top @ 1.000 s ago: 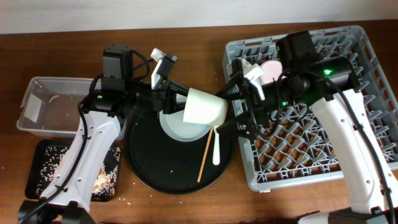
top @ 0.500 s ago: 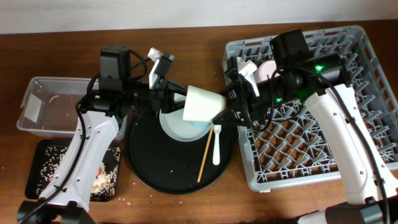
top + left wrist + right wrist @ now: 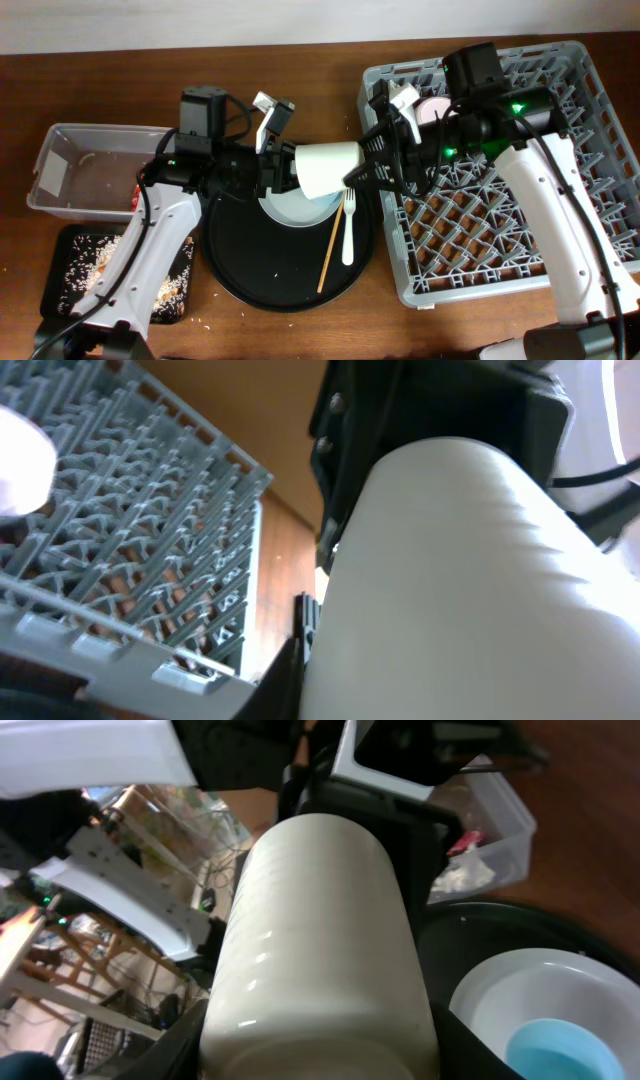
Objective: Sort waste into correct bins and load items into the dishwasher rack
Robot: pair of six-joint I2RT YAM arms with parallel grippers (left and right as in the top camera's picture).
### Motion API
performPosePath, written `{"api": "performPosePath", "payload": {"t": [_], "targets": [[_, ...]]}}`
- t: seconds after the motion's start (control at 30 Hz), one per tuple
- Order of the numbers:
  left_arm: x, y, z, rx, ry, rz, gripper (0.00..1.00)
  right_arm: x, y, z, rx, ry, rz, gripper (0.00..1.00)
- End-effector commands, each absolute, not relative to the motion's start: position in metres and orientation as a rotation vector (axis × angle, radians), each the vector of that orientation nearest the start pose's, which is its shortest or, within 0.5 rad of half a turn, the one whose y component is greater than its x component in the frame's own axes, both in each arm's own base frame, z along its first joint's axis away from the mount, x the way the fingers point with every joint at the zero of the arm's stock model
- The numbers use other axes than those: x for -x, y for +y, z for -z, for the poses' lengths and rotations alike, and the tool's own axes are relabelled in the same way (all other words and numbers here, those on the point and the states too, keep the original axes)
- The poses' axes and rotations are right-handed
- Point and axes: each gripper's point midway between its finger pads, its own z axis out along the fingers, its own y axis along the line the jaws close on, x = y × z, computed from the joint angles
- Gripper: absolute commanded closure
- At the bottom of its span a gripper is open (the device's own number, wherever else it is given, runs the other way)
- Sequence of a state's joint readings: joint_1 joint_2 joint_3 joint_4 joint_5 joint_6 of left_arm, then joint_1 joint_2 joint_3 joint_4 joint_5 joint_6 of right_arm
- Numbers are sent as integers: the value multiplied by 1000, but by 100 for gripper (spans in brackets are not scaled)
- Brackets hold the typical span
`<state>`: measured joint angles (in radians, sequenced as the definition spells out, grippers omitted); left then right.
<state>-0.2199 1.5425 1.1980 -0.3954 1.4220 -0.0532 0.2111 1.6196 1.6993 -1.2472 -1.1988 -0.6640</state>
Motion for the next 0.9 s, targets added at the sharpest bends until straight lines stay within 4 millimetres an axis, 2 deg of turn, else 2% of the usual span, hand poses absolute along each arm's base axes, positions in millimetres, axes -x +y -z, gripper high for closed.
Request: {"api": "performPosePath", "payload": {"t": [0.0, 0.03, 0.1, 0.17, 0.23, 0.27, 0.37, 0.4, 0.47, 0.5, 0.53, 0.73, 0.87], "targets": [[-321, -214, -248, -695, 2025, 1550, 85, -304, 216, -341, 1138, 1839, -1258, 61], [-335, -197, -244, -627, 2048, 1482, 83, -306, 215, -338, 1138, 1856, -1234, 61], [-347, -178, -243, -562, 2054, 1441, 83, -312, 212, -330, 1118, 1915, -1182, 61], [-355, -158, -242, -494, 2062, 1412, 83, -337, 195, -309, 952, 2141, -1003, 61], [-363, -137, -225, -359, 2167, 1324, 83, -368, 151, -280, 604, 2428, -648, 62], [-367, -120, -201, -240, 2298, 1196, 83, -375, 119, -270, 406, 2530, -422, 62], [-368, -100, -174, -133, 2437, 1010, 81, -363, 87, -257, 231, 2649, -222, 64], [-368, -95, -170, -115, 2459, 965, 79, -357, 82, -252, 211, 2687, -193, 67], [-370, -90, -166, -100, 2478, 919, 66, -345, 79, -241, 209, 2764, -183, 73], [-370, -89, -165, -96, 2482, 909, 38, -343, 76, -236, 184, 2790, -164, 74], [-370, -89, -165, -96, 2482, 909, 1, -342, 73, -230, 177, 2807, -139, 75], [-370, -89, -165, -96, 2482, 909, 1, -332, 70, -204, 177, 2884, -119, 74], [-370, -89, -165, -97, 2482, 909, 1, -329, 69, -174, 179, 2917, -114, 74]]}}
